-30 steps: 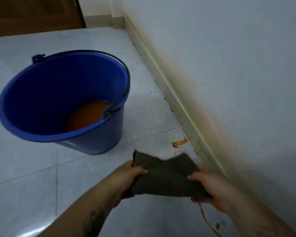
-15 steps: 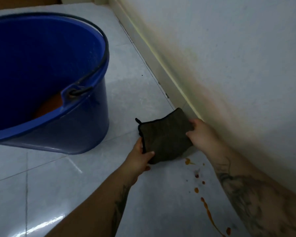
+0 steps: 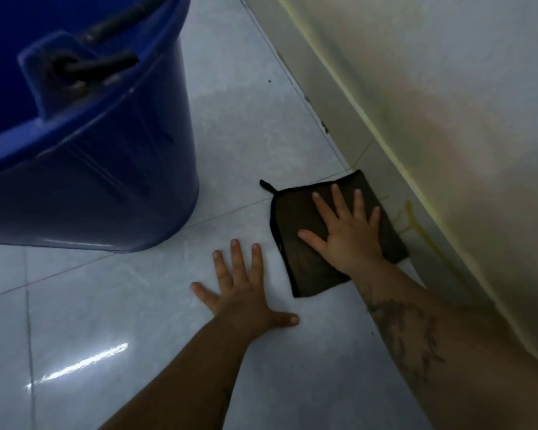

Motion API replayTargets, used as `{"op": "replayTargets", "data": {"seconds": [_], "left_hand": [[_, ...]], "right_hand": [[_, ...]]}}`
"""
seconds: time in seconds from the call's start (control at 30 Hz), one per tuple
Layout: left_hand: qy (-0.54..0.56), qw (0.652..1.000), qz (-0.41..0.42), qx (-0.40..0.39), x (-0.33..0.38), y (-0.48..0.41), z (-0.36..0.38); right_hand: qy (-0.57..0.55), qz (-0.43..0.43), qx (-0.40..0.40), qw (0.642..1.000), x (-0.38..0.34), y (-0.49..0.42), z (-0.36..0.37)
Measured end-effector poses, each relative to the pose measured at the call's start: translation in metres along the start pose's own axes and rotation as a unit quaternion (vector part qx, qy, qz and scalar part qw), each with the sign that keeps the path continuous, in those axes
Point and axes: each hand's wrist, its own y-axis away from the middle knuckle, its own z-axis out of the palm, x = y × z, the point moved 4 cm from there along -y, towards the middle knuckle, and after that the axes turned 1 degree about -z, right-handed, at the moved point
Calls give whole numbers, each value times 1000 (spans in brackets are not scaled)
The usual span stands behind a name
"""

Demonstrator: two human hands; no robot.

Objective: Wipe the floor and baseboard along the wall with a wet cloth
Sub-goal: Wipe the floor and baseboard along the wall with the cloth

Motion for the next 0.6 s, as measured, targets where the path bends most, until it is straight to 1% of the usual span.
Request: {"op": "replayTargets", "data": {"seconds": [0.07,0.17,0.23,0.37,0.5,0.57,0.6], "left_hand": [[-8,1000,1,-11,-2,0,-1],[-11,999,6,-49,-1,1,-4],[-16,998,10,-68,-2,2,-5],[-32,996,11,-84,-1,3,-8],[-41,996,4,-81,0,1,-8],[-40,996,5,-78,0,1,-8],[-39,996,4,-79,0,1,-8]], "right_hand": [[-1,29,28,999,9,22,8],[3,66,13,998,14,59,17],[4,67,-2,998,8,82,24],[-8,26,22,999,-10,92,29],[-34,-73,67,994,-22,38,15],[-58,-80,95,991,-10,6,5],[-76,-67,122,987,0,-2,2]]}}
